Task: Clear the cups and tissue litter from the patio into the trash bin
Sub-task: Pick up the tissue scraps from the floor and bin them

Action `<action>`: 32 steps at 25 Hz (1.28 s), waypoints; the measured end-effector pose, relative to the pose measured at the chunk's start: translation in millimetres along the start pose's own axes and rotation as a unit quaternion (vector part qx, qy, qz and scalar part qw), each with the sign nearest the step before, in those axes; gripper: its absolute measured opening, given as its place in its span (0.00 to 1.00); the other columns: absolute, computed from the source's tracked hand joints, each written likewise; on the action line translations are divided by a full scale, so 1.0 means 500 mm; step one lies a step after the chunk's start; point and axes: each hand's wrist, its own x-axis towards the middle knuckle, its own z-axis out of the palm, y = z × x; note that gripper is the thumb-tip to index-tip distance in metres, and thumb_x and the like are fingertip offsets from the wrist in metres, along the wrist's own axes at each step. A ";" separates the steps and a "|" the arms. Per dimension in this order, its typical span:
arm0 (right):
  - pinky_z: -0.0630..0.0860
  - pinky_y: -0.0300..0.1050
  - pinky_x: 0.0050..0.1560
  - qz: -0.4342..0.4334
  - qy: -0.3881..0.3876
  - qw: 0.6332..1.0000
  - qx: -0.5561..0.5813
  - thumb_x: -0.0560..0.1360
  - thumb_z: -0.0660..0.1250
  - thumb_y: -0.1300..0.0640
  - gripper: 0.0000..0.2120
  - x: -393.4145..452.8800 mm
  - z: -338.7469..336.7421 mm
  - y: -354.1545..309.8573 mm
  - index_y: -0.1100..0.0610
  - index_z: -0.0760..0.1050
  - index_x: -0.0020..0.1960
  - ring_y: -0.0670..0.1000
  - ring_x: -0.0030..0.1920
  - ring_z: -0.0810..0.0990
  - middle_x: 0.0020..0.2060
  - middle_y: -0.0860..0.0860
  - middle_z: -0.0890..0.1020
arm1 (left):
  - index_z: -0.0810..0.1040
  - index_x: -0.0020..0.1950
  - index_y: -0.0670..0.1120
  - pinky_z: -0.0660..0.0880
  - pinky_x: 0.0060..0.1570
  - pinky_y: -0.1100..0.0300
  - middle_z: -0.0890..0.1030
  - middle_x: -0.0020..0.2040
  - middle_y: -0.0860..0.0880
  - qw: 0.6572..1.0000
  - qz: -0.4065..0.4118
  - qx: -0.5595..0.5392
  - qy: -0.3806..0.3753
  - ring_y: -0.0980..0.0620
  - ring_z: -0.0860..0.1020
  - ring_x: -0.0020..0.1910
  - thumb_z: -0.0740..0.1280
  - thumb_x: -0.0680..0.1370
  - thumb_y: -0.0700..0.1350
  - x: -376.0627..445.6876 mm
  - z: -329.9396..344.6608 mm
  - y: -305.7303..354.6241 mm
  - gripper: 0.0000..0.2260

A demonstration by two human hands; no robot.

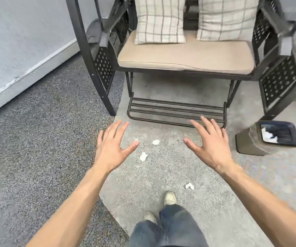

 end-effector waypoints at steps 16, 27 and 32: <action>0.52 0.62 0.73 0.164 -0.008 0.986 0.003 0.72 0.57 0.31 0.32 0.100 0.288 0.018 0.41 0.58 0.73 0.54 0.75 0.55 0.76 0.49 0.60 | 0.57 0.77 0.59 0.47 0.76 0.43 0.58 0.79 0.53 0.989 0.096 0.014 -0.115 0.50 0.58 0.77 0.53 0.73 0.73 0.249 0.227 -0.227 0.35; 0.63 0.65 0.66 0.260 -0.136 0.955 -0.038 0.73 0.63 0.37 0.29 -0.035 0.908 0.315 0.40 0.60 0.72 0.59 0.71 0.62 0.74 0.51 0.62 | 0.57 0.77 0.59 0.50 0.75 0.42 0.57 0.78 0.50 0.956 0.141 0.104 -0.236 0.46 0.61 0.75 0.63 0.75 0.66 0.304 0.878 -0.441 0.33; 0.70 0.67 0.61 0.343 -0.191 0.919 -0.028 0.74 0.67 0.42 0.30 -0.098 1.158 0.454 0.40 0.59 0.72 0.62 0.68 0.66 0.72 0.54 0.62 | 0.54 0.77 0.62 0.51 0.75 0.40 0.51 0.79 0.48 0.929 0.157 0.173 -0.286 0.41 0.63 0.74 0.66 0.74 0.64 0.331 1.157 -0.553 0.35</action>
